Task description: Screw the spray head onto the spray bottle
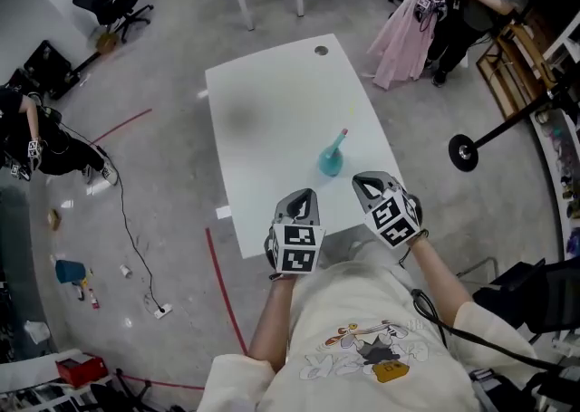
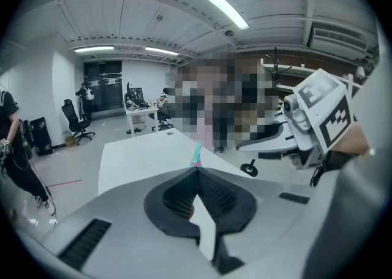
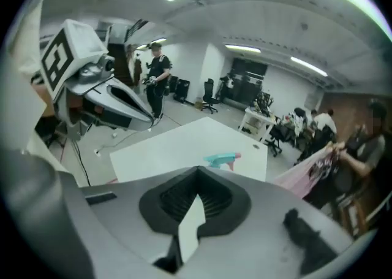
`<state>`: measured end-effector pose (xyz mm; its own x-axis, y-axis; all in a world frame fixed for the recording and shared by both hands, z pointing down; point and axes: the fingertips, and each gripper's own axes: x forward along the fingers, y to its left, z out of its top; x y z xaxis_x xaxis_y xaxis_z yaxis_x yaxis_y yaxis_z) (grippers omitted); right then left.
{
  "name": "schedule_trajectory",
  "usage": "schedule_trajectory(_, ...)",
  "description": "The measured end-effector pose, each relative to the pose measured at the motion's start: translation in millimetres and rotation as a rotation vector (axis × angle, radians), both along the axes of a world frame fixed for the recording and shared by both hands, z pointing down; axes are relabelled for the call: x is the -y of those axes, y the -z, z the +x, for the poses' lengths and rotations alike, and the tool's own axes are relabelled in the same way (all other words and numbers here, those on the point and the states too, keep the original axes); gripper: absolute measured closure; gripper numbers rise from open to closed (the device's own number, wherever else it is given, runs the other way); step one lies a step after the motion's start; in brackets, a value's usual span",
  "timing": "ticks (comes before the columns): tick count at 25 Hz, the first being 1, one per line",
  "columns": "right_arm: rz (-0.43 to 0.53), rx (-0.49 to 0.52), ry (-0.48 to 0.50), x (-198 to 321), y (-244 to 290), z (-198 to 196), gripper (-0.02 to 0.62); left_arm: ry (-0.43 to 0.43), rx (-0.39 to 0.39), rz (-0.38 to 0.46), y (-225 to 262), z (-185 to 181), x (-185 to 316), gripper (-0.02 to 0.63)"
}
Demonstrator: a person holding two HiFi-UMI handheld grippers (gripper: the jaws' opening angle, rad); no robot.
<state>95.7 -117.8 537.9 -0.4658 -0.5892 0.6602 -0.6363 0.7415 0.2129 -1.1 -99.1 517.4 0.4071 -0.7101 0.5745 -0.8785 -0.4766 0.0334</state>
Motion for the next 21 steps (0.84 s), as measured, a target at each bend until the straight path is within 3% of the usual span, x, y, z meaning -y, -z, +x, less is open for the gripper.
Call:
schedule_trajectory(5,-0.178,0.12,-0.205,1,-28,14,0.591,0.082,0.03,-0.041,-3,12,0,0.599)
schedule_trajectory(15,-0.196,0.209,-0.256,6,-21,22,0.591,0.229,-0.043,-0.142,-27,30,-4,0.598)
schedule_trajectory(21,-0.224,0.205,-0.281,-17,-20,46,0.591,0.199,-0.045,-0.168,-22,59,-15,0.6)
